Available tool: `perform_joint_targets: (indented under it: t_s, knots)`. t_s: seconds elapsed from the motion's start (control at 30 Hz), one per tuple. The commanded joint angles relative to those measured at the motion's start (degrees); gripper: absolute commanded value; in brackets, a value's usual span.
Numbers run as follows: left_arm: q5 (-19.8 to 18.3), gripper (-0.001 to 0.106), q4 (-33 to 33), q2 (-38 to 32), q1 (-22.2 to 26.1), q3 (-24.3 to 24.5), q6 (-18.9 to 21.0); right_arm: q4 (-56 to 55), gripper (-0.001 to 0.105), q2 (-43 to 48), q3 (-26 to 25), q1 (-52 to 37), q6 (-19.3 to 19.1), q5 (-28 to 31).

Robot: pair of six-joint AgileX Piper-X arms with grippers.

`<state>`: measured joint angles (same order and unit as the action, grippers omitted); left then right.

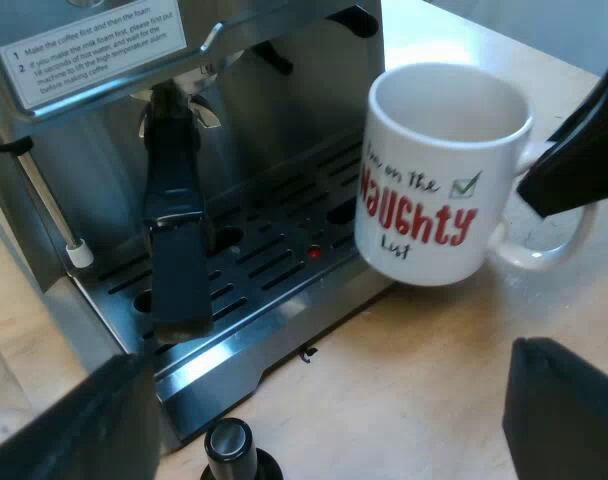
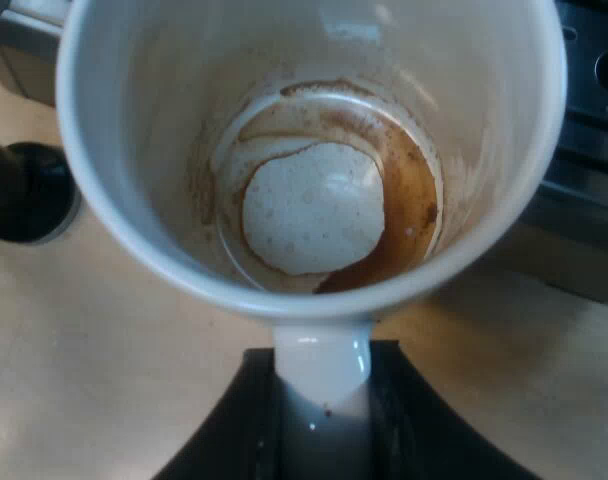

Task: Place mug into machine

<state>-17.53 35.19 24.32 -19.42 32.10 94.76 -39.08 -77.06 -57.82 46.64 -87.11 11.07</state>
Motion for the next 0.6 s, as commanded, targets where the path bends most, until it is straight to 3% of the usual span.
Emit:
perform_joint_targets:
  t_s: [0.03, 0.3, 0.6]
  knots:
    - [-0.7, 0.071, -0.9, 0.2, -0.2, 0.1, -0.3, 4.5, 0.000, -0.4, -1.9, 0.5, -1.1, 0.9]
    - [-0.7, 0.071, -0.9, 0.2, -0.2, 0.1, -0.3, 7.0, 0.000, -6.9, -6.0, 1.0, -1.1, 2.4]
    - [-0.7, 0.071, -0.9, 0.2, -0.2, 0.1, -0.3, 11.3, 0.000, -10.0, -6.3, 1.0, -0.1, 3.3]
